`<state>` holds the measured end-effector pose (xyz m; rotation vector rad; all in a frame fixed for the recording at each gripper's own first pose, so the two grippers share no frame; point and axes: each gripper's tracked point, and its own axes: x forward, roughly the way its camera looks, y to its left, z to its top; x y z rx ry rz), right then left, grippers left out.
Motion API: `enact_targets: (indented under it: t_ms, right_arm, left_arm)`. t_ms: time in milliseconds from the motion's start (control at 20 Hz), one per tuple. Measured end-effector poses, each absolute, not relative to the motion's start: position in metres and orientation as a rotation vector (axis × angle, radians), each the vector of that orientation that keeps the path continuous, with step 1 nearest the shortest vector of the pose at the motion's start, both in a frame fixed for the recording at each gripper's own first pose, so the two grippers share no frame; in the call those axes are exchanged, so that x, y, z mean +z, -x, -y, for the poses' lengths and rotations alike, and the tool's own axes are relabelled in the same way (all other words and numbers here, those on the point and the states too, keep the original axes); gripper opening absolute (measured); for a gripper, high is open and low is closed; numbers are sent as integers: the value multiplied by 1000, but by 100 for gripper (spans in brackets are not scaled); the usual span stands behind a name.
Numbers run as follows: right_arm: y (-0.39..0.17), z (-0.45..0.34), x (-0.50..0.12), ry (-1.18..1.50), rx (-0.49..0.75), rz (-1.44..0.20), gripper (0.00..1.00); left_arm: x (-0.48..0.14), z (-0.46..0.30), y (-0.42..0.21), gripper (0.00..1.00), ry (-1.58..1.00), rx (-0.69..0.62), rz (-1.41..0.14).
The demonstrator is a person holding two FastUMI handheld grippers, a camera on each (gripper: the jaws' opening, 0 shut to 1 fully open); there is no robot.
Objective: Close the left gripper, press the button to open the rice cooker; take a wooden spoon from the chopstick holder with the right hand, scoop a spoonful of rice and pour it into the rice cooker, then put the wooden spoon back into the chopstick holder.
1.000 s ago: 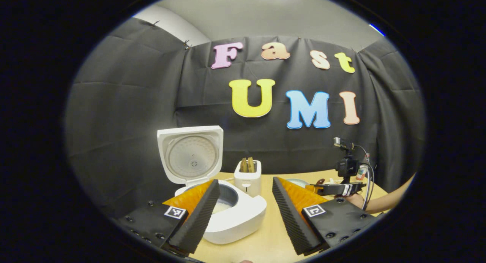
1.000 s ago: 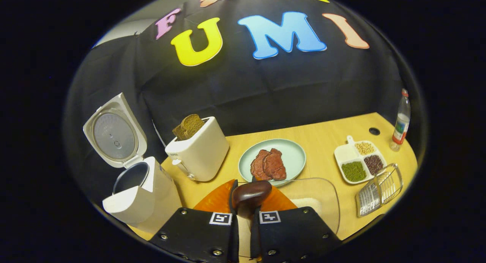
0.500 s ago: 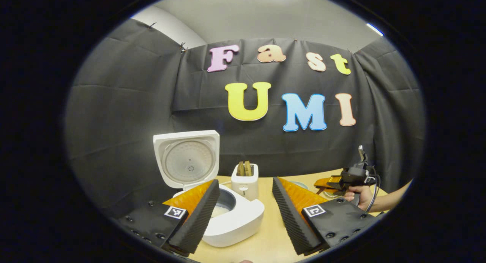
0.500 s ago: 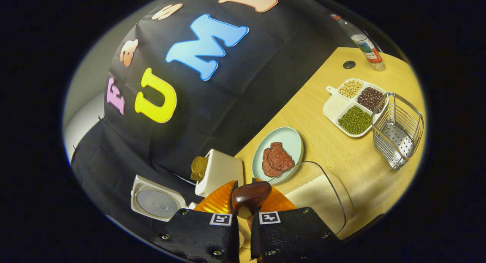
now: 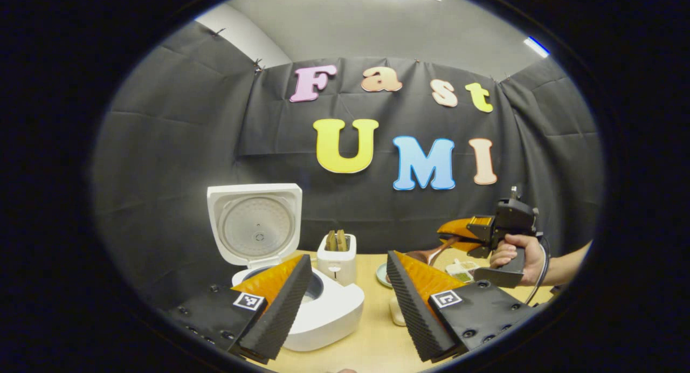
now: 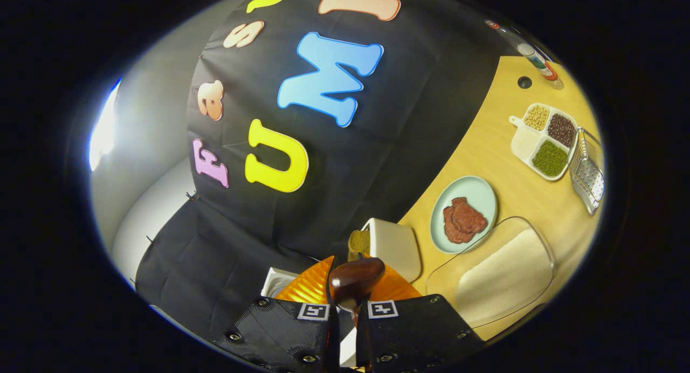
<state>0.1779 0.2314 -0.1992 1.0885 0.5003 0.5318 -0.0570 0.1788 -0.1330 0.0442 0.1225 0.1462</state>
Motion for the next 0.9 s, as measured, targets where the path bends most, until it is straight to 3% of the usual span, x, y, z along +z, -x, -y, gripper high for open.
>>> enact_targets:
  t_ms: [250,900]
  right_arm:
    - [-170,-294,-175,-1126,645,-536,12]
    - [-166,-446,-193,-1079,785,-668,12]
  left_arm:
    - [-137,-200,75,99,-43,205,-114]
    - [-148,-253,119,96,-27,292,-119]
